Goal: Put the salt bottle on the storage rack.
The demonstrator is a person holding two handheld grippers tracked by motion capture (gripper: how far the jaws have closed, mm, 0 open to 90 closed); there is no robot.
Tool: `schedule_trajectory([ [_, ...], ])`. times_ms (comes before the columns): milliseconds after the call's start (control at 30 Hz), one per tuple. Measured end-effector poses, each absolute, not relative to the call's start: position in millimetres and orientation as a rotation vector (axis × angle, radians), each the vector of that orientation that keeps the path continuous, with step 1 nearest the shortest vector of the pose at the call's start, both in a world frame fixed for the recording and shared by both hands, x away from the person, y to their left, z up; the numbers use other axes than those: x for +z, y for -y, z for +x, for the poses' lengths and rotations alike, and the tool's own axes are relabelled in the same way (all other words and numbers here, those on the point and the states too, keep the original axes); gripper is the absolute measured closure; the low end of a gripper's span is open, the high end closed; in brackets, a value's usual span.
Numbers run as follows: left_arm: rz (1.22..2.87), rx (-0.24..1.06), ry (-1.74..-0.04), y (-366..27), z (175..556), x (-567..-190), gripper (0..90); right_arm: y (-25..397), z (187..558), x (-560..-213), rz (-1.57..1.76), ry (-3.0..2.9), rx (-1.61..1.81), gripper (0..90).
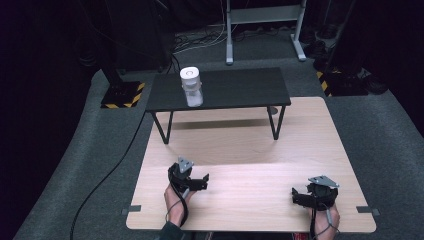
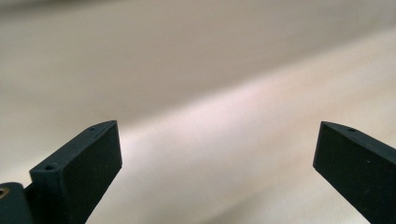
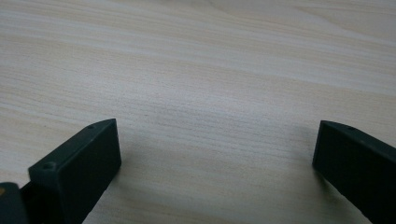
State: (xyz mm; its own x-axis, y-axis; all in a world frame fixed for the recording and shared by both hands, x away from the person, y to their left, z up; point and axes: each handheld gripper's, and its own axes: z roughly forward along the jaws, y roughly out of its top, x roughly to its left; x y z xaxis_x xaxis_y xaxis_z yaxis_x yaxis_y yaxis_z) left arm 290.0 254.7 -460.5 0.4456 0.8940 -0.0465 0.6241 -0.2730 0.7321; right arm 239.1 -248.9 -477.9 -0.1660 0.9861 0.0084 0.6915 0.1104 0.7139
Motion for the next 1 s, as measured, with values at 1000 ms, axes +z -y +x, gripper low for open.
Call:
schedule_trajectory([
  [1000,2.067,0.537,-1.242,-238.8,284.3,-473.3,1.7,247.2,237.9,-478.3,1.616,-1.915,0.805,0.0],
])
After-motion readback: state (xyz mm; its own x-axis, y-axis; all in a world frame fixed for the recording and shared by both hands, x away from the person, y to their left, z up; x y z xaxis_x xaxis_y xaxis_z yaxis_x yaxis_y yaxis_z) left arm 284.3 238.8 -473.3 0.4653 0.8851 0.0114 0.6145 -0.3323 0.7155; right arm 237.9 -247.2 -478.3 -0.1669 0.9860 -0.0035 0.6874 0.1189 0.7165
